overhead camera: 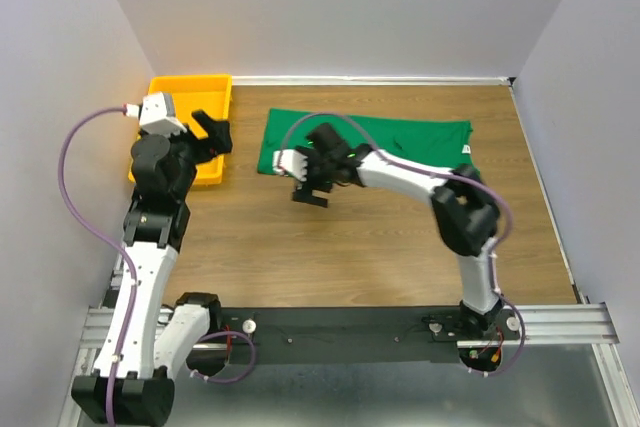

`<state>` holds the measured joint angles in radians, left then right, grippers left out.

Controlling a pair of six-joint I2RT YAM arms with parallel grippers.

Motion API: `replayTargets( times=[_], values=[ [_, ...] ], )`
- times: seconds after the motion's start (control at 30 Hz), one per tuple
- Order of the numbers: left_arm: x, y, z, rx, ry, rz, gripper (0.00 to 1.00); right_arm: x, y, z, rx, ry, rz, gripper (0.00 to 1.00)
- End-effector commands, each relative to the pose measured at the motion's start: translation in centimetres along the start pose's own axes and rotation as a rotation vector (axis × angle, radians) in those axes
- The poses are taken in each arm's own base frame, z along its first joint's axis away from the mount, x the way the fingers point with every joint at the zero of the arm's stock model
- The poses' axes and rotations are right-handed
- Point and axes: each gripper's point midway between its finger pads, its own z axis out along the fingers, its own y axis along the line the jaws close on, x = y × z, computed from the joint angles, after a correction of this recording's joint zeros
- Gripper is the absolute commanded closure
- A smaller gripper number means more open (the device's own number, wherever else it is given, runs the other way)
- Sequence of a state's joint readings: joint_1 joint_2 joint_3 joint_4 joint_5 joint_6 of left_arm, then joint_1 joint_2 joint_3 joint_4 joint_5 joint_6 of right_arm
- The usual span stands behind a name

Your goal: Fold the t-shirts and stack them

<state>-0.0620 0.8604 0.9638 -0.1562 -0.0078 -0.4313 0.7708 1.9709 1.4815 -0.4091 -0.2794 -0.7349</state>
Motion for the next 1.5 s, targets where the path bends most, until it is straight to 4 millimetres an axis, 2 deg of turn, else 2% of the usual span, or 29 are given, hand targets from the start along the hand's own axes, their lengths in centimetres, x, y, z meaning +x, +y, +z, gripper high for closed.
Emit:
replayTargets(
  times=[0.0, 0.03, 0.07, 0.17, 0.23, 0.27, 0.37, 0.43, 0.5, 0.53, 0.63, 0.7, 0.83, 0.93, 0.97, 1.0, 1.07, 1.1, 1.13, 1.17, 1.2, 1.23, 1.27, 1.3, 1.33, 1.37, 1.4, 1.43, 1.47],
  values=[
    [4.9, 2.6, -3.5, -0.093, 0.13, -0.021, 0.03, -2.0, -5.7, 4.7, 0.262, 0.055, 0.04, 0.01],
    [4.7, 2.7, -4.7, -0.096, 0.117, -0.026, 0.03, -2.2, -6.3, 5.2, 0.298, 0.071, 0.051, 0.03],
    [4.9, 2.9, -5.2, -0.103, 0.117, -0.031, 0.03, -2.3, -6.8, 6.9, 0.301, 0.073, 0.052, 0.05],
    [4.7, 3.2, -6.7, -0.117, 0.108, -0.029, 0.03, -1.2, -6.6, 9.3, 0.299, 0.105, 0.054, 0.16],
    [4.7, 3.4, -7.3, -0.133, 0.106, -0.021, 0.03, -1.0, -6.8, 9.9, 0.303, 0.111, 0.053, 0.21],
    [4.3, 3.5, -7.4, -0.139, 0.098, -0.017, 0.03, -0.3, -6.4, 10.6, 0.296, 0.127, 0.052, 0.3],
    [3.5, 3.2, -7.4, -0.133, 0.084, -0.005, 0.03, 0.4, -6.0, 11.2, 0.283, 0.141, 0.049, 0.45],
    [3.2, 3.1, -7.2, -0.129, 0.086, 0.006, 0.03, 1.1, -5.2, 11.5, 0.254, 0.151, 0.044, 0.51],
    [2.4, 2.4, -7.1, -0.102, 0.074, 0.016, 0.03, 1.1, -4.1, 11.5, 0.199, 0.135, 0.042, 0.65],
    [2.1, 2.3, -6.9, -0.097, 0.073, 0.025, 0.03, 0.6, -2.6, 11.3, 0.131, 0.101, 0.037, 0.73],
    [1.3, 1.6, -6.4, -0.07, 0.065, 0.038, 0.03, 0.1, -0.4, 10.4, 0.034, 0.056, 0.023, 0.85],
    [0.7, 1.0, -5.9, -0.04, 0.057, 0.057, 0.04, -0.3, 2.0, 9.2, -0.063, 0.009, 0.006, 0.99],
    [0.8, -0.8, -3.5, 0.065, 0.077, 0.088, 0.04, -0.3, 6.7, 6.9, -0.189, -0.019, -0.032, 0.99],
    [1.6, -2.9, -1.5, 0.194, 0.108, 0.098, 0.06, -0.1, 13.1, 4.2, -0.334, -0.029, -0.088, 0.99],
    [1.8, -3.4, -0.9, 0.229, 0.119, 0.097, 0.07, -1.2, 14.0, 2.3, -0.339, -0.059, -0.117, 0.99],
    [2.7, -3.9, 0.7, 0.263, 0.146, 0.093, 0.07, 0.9, 17.5, 1.6, -0.41, -0.018, -0.134, 1.0],
    [4.7, -5.6, 1.9, 0.375, 0.218, 0.078, 0.12, 1.5, 19.5, -0.3, -0.444, -0.012, -0.143, 0.96],
    [5.8, -6.1, 2.7, 0.398, 0.251, 0.072, 0.14, 1.8, 20.1, -1.2, -0.453, -0.008, -0.131, 0.9],
    [8.2, -6.1, 4.4, 0.404, 0.318, 0.073, 0.14, 1.7, 20.1, -2.9, -0.432, -0.014, -0.119, 0.78],
    [9.4, -8.3, 4.6, 0.476, 0.357, 0.091, 0.14, 2.0, 19.3, -3.7, -0.384, 0.01, -0.081, 0.5],
    [10.8, -9.1, 5.2, 0.498, 0.394, 0.101, 0.14, 1.9, 18.6, -4.6, -0.362, 0.003, -0.062, 0.38],
    [14.1, -9.5, 6.5, 0.512, 0.473, 0.117, 0.14, 1.8, 18.0, -6.7, -0.358, -0.002, -0.029, 0.27],
    [15.2, -11.9, 6.7, 0.573, 0.5, 0.14, 0.16, 2.0, 15.3, -8.2, -0.352, -0.048, 0.059, 0.11],
    [16.6, -12.7, 7.2, 0.591, 0.533, 0.153, 0.17, 2.7, 13.7, -9.4, -0.343, -0.066, 0.114, 0.0],
    [20.0, -12.5, 8.4, 0.58, 0.61, 0.159, 0.17, 3.7, 12.3, -10.8, -0.332, -0.07, 0.172, 0.0],
    [20.5, -13.9, 9.0, 0.614, 0.618, 0.171, 0.19, 5.2, 8.9, -12.8, -0.243, -0.103, 0.229, 0.0],
    [21.5, -14.3, 9.6, 0.623, 0.642, 0.169, 0.21, 6.5, 7.6, -13.9, -0.196, -0.096, 0.255, 0.0],
    [24.4, -13.9, 10.4, 0.609, 0.71, 0.159, 0.22, 7.7, 6.6, -14.8, -0.146, -0.086, 0.279, 0.0],
    [24.3, -15.0, 11.3, 0.626, 0.703, 0.156, 0.22, 9.8, 4.3, -16.9, -0.034, -0.069, 0.348, 0.0]
  ],
)
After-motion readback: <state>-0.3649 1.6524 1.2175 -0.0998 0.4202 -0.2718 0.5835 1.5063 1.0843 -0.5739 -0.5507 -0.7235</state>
